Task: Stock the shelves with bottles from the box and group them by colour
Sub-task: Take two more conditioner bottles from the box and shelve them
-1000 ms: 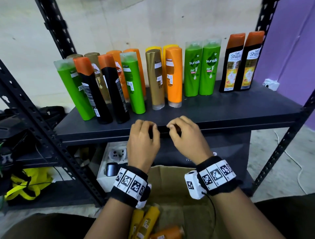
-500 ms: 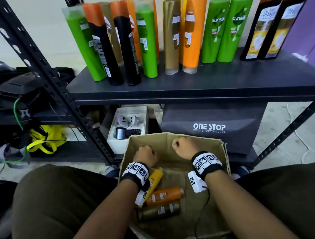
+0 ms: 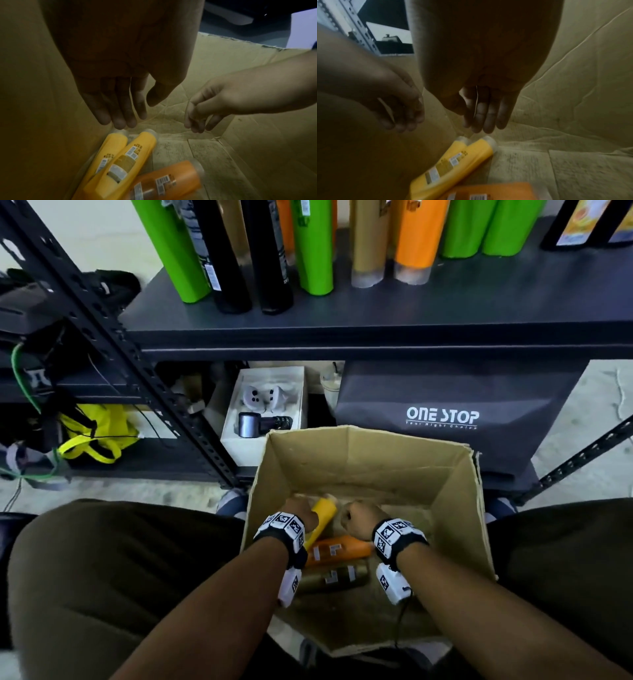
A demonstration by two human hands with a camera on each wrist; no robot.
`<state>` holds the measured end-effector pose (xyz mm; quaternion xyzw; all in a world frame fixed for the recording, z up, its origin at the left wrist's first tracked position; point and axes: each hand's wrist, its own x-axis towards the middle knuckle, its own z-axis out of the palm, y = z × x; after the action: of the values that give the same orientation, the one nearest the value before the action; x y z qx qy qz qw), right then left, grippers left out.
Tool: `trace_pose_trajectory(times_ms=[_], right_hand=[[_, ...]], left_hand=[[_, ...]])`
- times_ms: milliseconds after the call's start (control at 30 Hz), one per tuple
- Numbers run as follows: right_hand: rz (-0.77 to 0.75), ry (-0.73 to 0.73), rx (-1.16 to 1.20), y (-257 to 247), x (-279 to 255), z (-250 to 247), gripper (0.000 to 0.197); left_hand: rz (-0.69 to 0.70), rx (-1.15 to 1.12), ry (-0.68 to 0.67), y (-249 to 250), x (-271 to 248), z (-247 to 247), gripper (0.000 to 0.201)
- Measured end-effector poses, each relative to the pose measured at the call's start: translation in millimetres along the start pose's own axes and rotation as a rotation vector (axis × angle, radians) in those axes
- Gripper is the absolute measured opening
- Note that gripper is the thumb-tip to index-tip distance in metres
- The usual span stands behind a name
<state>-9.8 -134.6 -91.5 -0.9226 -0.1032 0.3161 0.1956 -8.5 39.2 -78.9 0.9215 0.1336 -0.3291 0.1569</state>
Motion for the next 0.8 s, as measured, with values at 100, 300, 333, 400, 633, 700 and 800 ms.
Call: trace_pose_trajectory(times_ms=[100,300,333,400,633,700,800], right_hand=[[-0.020,-0.054,-0.041,1,14,12,0.030],[-0.141,-0.052,-0.150,-4,63,31,0.021],[-0.163,-0.060,-0.178,-5,73,36,0.027],[-0.220,-0.063,-0.231,-8,92,47,0.037],[-0.308,-0.163,-0.375,4,141,82,0.070],[-0.332,-0.182,-0.397,9,148,85,0.073],[-0.383,-0.163,-0.438,14,155,88,0.074]], left_hand=[[-0.037,-0.056,-0.054,-7,13,13,0.039],[-0.076,-0.097,-0.074,-23,37,50,0.065],[-0.074,-0.083,-0.092,-25,42,53,0.058],[-0.068,-0.028,-0.142,-28,50,57,0.036],[-0.108,-0.032,-0.186,-45,69,79,0.046],[-0.166,-0.069,-0.201,-46,72,83,0.043],[-0.213,-0.164,-0.200,-45,74,90,0.053]])
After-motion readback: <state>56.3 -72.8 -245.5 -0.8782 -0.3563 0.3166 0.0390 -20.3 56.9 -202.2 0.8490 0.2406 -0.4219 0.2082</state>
